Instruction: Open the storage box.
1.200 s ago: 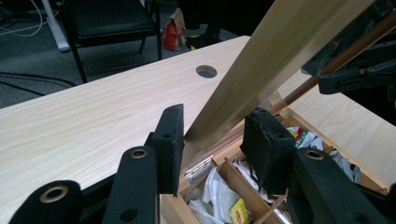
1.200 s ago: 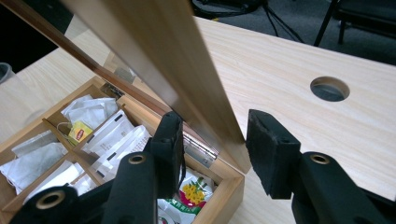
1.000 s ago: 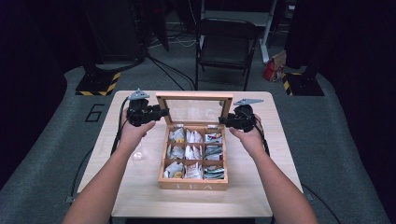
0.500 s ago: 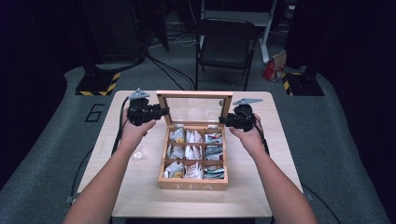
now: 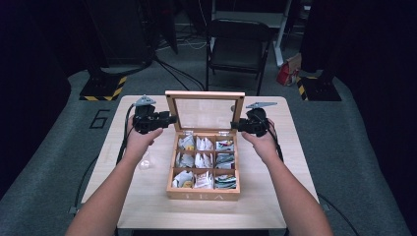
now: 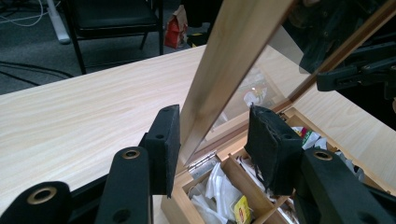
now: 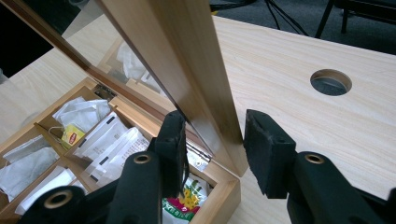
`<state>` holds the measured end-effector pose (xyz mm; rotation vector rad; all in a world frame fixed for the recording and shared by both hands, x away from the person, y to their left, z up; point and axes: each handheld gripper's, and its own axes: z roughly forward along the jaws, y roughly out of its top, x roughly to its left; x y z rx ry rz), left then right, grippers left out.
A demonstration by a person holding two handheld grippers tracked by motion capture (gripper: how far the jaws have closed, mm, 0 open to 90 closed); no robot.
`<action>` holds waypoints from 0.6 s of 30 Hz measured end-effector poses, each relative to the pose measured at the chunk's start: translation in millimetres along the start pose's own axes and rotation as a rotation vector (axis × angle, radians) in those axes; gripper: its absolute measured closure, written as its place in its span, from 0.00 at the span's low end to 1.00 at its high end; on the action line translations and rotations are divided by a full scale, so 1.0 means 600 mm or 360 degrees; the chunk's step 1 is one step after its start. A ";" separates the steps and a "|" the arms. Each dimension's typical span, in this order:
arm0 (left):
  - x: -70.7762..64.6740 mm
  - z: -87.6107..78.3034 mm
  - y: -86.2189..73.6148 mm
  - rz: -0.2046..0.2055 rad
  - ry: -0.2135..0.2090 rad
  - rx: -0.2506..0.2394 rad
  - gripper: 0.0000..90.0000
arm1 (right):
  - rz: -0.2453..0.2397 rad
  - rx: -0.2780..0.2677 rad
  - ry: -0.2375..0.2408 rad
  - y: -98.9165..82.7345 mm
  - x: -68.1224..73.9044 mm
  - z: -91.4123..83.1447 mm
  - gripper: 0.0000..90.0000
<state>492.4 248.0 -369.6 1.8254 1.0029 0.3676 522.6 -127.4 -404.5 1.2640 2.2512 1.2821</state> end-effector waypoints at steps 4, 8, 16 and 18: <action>0.000 -0.006 -0.006 0.0018 0.0007 0.0027 0.60 | 0.0006 0.0001 -0.0007 0.001 -0.002 0.002 0.66; -0.002 -0.010 -0.009 0.0030 0.0001 0.0027 0.61 | 0.0004 0.0017 -0.0018 0.005 -0.002 0.004 0.67; -0.009 -0.023 -0.010 0.0051 -0.0022 0.0027 0.61 | 0.0012 0.0044 -0.0031 0.012 -0.005 0.009 0.69; -0.011 -0.025 -0.010 0.0050 -0.0031 0.0029 0.60 | 0.0020 0.0046 -0.0033 0.013 -0.007 0.010 0.69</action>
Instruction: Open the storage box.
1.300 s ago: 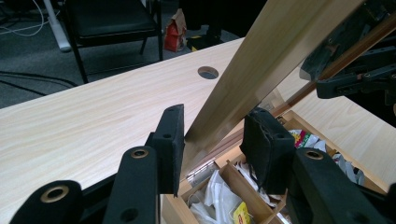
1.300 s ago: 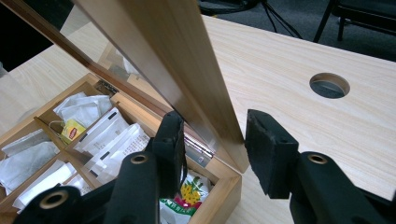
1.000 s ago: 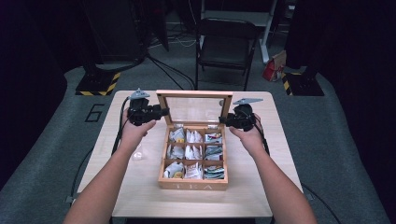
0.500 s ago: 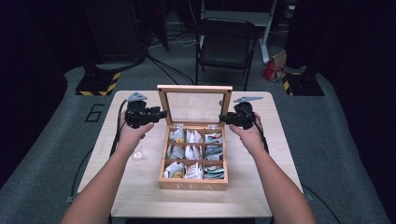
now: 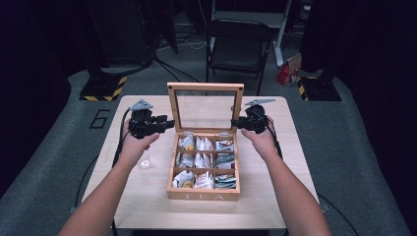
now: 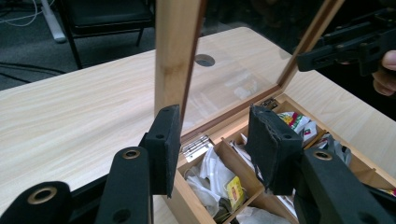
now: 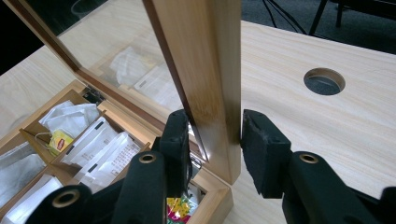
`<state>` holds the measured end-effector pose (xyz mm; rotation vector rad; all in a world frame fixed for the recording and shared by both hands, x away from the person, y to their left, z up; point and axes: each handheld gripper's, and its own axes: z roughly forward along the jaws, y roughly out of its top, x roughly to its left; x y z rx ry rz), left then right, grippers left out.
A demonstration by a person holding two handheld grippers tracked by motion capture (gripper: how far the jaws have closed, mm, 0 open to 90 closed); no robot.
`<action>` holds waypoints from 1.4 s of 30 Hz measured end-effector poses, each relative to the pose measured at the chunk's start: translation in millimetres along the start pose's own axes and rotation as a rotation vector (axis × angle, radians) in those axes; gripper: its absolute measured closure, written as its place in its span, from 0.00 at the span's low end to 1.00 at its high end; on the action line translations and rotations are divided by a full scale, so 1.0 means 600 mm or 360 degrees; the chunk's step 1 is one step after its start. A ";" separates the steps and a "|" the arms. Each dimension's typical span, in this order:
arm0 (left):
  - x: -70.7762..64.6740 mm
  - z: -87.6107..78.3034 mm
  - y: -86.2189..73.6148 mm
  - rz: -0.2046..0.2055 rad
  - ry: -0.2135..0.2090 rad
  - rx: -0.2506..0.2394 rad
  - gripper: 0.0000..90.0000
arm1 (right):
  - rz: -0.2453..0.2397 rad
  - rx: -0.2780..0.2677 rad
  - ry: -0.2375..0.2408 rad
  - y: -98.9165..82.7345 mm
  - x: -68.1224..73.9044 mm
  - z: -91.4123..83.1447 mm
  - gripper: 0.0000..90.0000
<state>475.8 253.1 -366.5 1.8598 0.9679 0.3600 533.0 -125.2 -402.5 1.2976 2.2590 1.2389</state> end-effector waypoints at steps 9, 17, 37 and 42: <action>-0.004 -0.005 -0.001 -0.0006 -0.0026 0.0016 0.60 | 0.0026 -0.0010 -0.0019 0.004 -0.007 0.009 0.71; -0.005 -0.007 -0.003 -0.0007 -0.0031 0.0028 0.60 | 0.0061 0.0011 -0.0065 0.009 -0.011 0.020 0.72; -0.007 -0.008 -0.016 -0.0002 -0.0006 0.0048 0.57 | 0.0070 0.0042 -0.0099 -0.002 -0.013 0.020 0.62; -0.015 -0.014 -0.022 -0.0010 -0.0001 0.0045 0.55 | 0.0043 0.0019 -0.0129 -0.005 -0.010 0.004 0.60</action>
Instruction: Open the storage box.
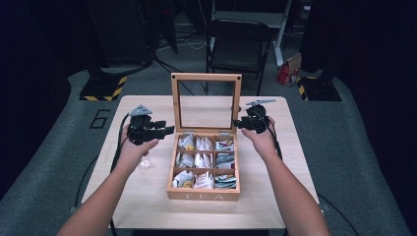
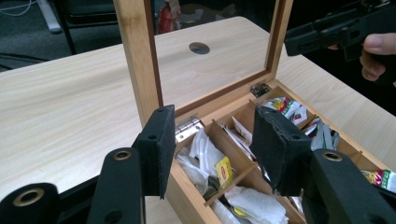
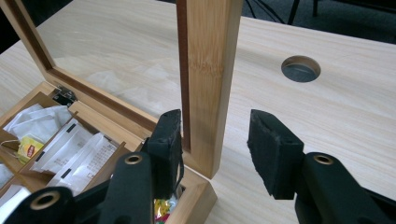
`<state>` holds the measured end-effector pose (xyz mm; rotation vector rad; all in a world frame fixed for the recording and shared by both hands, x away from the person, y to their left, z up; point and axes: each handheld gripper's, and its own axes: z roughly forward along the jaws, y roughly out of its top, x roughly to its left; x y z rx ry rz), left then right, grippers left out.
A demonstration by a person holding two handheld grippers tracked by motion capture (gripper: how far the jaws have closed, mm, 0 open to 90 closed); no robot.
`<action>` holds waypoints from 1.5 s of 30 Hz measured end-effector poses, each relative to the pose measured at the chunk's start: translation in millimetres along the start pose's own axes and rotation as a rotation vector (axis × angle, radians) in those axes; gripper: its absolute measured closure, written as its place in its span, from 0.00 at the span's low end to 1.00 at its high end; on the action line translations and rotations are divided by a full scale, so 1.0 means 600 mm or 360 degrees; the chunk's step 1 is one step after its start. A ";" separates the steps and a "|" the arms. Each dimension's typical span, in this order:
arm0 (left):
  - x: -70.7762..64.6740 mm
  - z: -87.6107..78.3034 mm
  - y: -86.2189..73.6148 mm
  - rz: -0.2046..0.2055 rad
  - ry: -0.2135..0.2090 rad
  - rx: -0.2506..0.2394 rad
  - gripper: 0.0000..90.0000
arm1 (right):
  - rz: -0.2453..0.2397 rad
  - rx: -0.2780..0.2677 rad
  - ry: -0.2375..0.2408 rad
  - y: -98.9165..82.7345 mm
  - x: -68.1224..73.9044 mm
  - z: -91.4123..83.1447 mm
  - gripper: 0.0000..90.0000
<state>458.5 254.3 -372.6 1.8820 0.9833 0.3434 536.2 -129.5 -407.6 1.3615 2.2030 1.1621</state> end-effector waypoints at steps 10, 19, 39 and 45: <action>-0.025 -0.018 -0.014 0.0045 -0.0031 -0.0010 0.56 | -0.0027 -0.0050 -0.0006 -0.027 0.016 -0.043 0.60; -0.048 -0.024 -0.042 0.0120 -0.0066 0.0044 0.61 | -0.0099 -0.0078 0.0054 -0.052 0.038 -0.069 0.61; -0.064 -0.023 -0.078 0.0099 -0.0144 0.0089 0.62 | -0.0145 -0.0062 0.0137 -0.100 0.083 -0.100 0.58; -0.069 -0.021 -0.085 0.0074 -0.0168 0.0083 0.63 | -0.0159 -0.0061 0.0127 -0.114 0.091 -0.106 0.58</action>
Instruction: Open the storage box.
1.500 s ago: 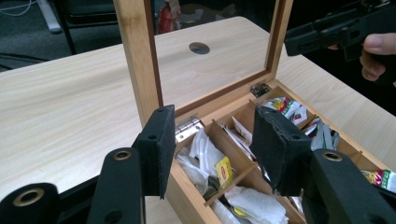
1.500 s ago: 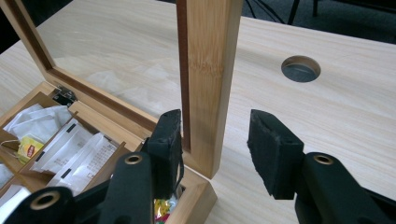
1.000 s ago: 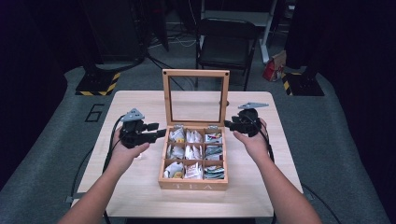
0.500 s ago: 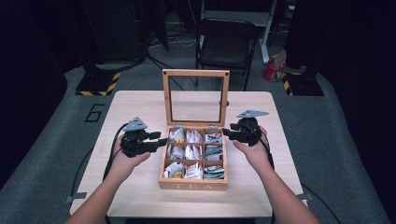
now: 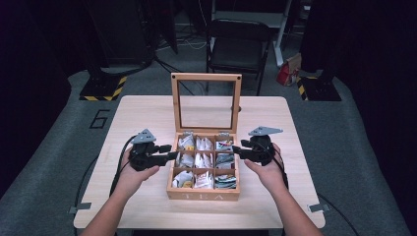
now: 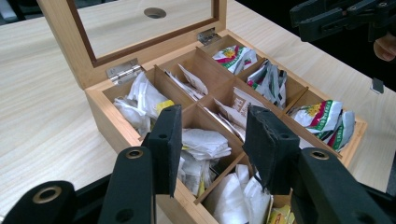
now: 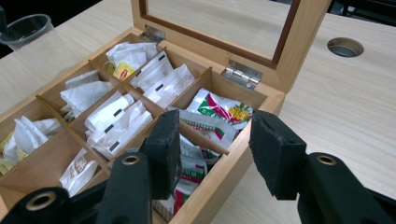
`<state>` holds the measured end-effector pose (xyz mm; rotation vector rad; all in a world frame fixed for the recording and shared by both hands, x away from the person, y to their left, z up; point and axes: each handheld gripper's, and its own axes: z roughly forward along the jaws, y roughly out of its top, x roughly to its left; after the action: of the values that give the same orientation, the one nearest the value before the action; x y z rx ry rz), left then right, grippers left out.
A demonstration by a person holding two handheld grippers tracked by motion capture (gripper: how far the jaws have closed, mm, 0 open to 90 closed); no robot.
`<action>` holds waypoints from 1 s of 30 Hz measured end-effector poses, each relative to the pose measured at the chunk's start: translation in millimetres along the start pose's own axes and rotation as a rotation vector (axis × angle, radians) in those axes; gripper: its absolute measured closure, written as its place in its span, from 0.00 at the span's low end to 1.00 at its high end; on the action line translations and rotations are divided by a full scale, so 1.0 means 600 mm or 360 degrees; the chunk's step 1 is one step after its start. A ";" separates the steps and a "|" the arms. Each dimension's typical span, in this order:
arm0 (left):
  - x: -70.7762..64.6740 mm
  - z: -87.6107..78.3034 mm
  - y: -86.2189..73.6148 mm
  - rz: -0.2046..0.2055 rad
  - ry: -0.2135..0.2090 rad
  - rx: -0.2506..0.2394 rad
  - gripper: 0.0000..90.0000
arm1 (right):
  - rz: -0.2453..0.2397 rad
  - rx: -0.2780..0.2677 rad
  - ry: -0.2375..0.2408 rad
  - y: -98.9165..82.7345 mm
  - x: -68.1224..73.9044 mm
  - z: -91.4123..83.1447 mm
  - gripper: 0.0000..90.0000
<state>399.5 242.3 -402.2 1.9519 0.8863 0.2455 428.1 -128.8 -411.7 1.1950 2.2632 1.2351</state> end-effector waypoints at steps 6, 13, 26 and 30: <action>-0.008 -0.001 -0.008 0.0017 -0.0023 0.0000 0.64 | -0.0006 -0.0017 0.0016 -0.014 0.008 -0.012 0.58; -0.013 -0.003 -0.023 0.0042 -0.0038 0.0010 0.66 | 0.0008 -0.0013 0.0017 -0.033 0.008 -0.015 0.57; -0.021 0.014 -0.050 0.0079 -0.0109 0.0054 0.66 | 0.0020 -0.0009 -0.0009 -0.055 -0.004 -0.009 0.57; -0.025 0.026 -0.055 0.0076 -0.0117 0.0084 0.67 | 0.0016 -0.0004 -0.0027 -0.060 -0.008 -0.009 0.57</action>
<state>380.7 230.9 -435.0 2.0197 0.8062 0.1786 408.9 -145.6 -437.9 1.2129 2.2457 1.2263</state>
